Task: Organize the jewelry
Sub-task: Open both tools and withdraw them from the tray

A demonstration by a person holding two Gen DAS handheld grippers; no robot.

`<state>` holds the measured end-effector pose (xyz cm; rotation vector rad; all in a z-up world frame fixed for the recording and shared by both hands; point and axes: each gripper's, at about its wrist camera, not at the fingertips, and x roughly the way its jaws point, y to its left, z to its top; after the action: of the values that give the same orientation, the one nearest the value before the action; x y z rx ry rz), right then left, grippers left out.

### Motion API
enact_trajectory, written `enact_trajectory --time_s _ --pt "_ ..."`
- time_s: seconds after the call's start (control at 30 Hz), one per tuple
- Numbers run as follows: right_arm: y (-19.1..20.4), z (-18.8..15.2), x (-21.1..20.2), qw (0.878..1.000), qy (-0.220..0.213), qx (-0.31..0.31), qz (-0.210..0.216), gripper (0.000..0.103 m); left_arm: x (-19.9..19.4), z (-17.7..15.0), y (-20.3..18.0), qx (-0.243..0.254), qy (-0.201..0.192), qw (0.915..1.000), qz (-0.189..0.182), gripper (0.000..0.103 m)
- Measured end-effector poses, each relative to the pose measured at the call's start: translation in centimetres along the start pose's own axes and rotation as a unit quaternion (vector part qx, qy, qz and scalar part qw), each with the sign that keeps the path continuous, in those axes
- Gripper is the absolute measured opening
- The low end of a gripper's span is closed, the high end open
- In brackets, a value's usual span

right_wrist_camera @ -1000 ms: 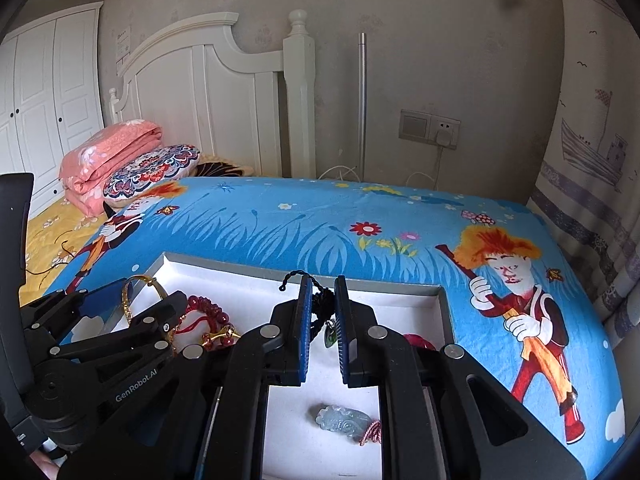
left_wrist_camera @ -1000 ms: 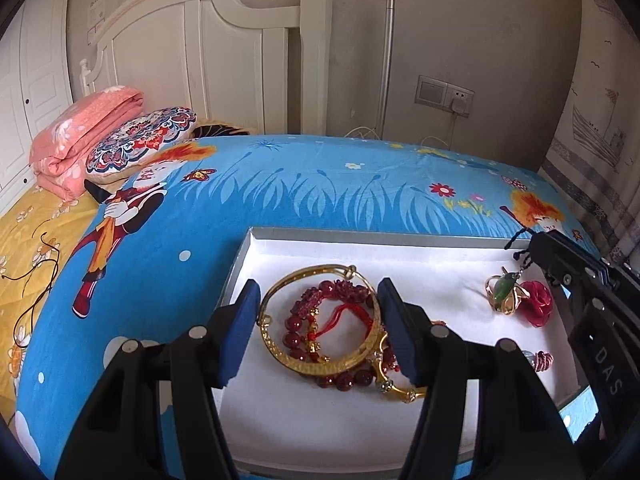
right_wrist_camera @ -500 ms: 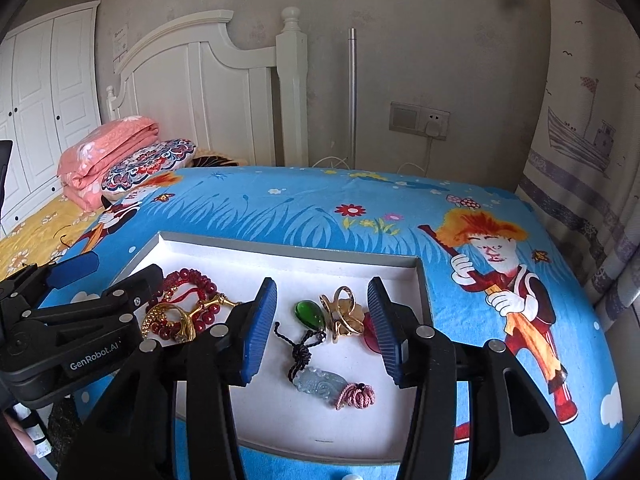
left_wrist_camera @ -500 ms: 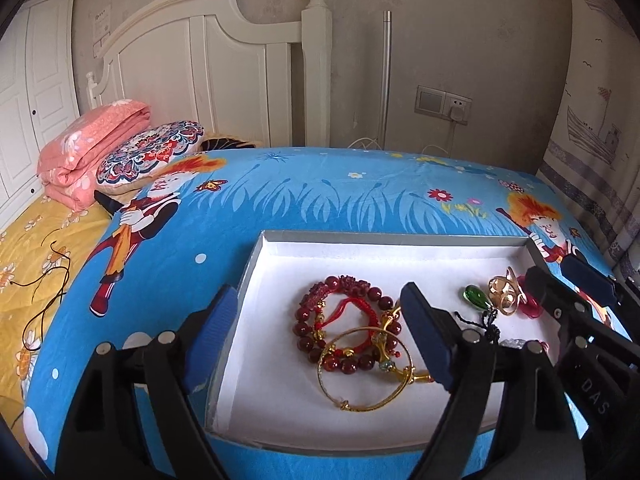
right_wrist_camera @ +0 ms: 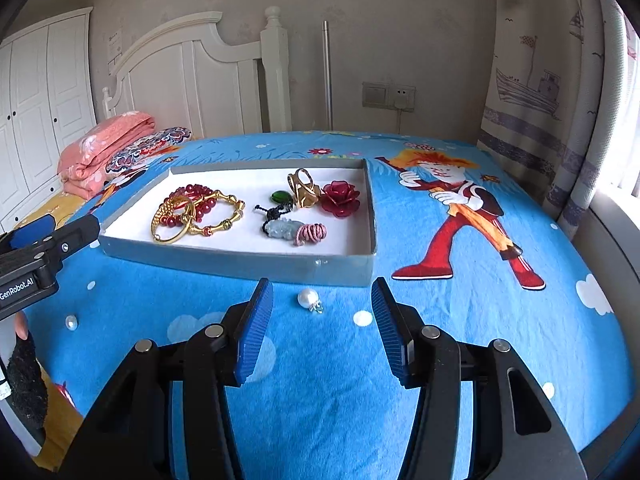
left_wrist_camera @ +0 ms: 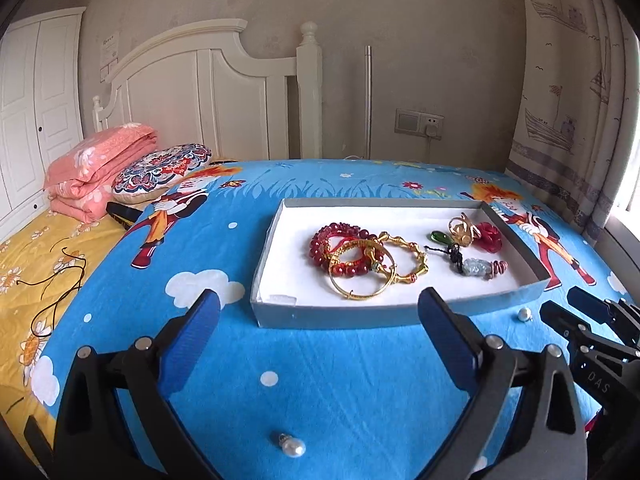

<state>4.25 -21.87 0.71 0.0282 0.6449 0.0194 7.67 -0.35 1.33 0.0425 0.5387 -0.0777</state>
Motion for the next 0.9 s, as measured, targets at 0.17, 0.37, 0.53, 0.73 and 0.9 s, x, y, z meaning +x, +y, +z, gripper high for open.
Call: enact_trajectory --time_s 0.17,0.37,0.53,0.73,0.9 --pt "-0.6 -1.6 -0.1 1.000 0.010 0.003 -0.004 0.050 -1.0 -3.5 0.5 0.015 0.007 0.9999 -0.002 0.096" --pt "-0.4 -2.2 0.5 1.000 0.021 0.005 -0.002 0.050 -1.3 -6.0 1.6 0.024 0.012 0.9996 0.003 0.096" --pt "0.5 -2.1 0.5 1.000 0.021 -0.004 0.000 0.050 -1.7 -7.3 3.1 0.014 0.013 0.9998 -0.001 0.096" --pt "1.2 -2.5 0.8 1.000 0.027 -0.005 0.005 0.050 -1.7 -8.1 4.6 0.002 0.021 0.9997 -0.009 0.096" --pt "1.8 -2.7 0.9 1.000 0.027 -0.012 0.005 0.050 -1.4 -8.3 4.7 0.001 0.024 0.9996 -0.014 0.071"
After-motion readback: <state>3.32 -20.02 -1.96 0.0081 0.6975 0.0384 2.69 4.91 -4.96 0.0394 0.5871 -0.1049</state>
